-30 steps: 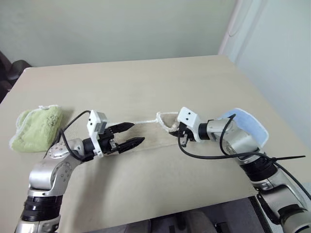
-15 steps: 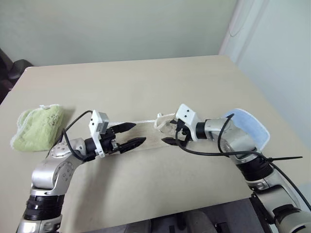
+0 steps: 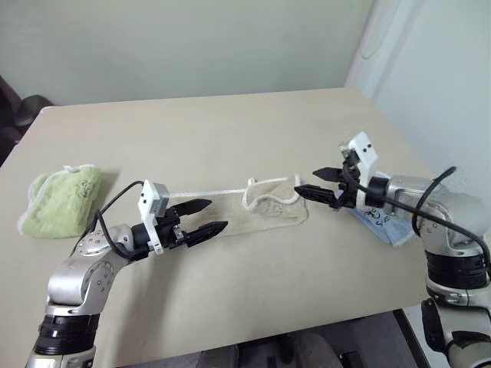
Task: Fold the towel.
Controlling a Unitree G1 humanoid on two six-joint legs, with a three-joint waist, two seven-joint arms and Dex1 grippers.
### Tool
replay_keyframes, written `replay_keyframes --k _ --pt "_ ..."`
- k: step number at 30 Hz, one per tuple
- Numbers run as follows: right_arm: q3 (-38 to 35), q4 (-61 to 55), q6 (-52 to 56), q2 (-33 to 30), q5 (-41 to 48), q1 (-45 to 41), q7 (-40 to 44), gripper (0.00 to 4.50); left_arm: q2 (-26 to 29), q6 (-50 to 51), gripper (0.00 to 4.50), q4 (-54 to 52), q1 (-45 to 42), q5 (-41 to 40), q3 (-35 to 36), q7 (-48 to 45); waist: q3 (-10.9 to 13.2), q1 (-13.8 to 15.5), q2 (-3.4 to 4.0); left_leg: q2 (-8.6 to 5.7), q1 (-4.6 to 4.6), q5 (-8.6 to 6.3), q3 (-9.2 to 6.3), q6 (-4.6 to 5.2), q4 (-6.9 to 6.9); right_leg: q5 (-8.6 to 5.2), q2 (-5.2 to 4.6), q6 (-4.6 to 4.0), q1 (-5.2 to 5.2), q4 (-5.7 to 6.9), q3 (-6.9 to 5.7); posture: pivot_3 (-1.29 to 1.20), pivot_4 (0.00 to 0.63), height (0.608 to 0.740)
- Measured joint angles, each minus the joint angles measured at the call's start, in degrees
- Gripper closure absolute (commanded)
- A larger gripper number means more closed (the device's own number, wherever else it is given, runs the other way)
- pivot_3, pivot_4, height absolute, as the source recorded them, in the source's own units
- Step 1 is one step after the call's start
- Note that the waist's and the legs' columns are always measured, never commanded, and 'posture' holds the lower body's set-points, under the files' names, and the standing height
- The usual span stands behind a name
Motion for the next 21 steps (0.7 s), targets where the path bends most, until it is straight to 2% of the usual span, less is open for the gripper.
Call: replay_keyframes --k 4,12,19,21 --pt "-4.6 3.3 6.5 6.6 1.3 0.0 -6.0 1.68 -0.3 -0.8 0.0 1.2 -2.1 0.1 -0.6 -0.2 0.0 -0.2 0.05 0.0 -0.01 0.21 0.0 0.31 0.0 0.0 0.0 0.0 -0.04 0.01 0.0 0.0 0.15 0.74" --pt "-7.4 7.2 8.4 12.5 1.9 -1.5 -12.0 1.68 -0.3 -1.3 0.0 3.0 -3.1 0.3 -1.7 -1.0 0.0 -0.2 0.05 -0.01 -0.02 0.09 -0.01 0.29 -0.02 0.01 -0.02 0.0 -0.05 0.02 -0.01 0.0 0.15 0.74" --pt "-7.2 9.5 7.8 14.0 1.9 -3.4 -13.2 1.68 -0.3 -1.6 0.0 3.0 -2.9 0.5 -1.7 -0.9 0.0 0.0 0.04 -0.02 -0.02 0.02 -0.02 0.28 -0.03 0.01 -0.03 -0.01 -0.06 0.02 -0.02 0.0 0.15 0.74" --pt "-7.0 10.1 7.3 14.0 1.9 -3.9 -13.2 2.08 -0.3 -1.7 0.0 2.9 -2.3 0.5 -1.7 -0.8 0.0 0.0 0.04 -0.02 -0.03 0.01 -0.02 0.27 -0.03 0.01 -0.03 -0.01 -0.06 0.02 -0.02 0.0 0.15 0.74"
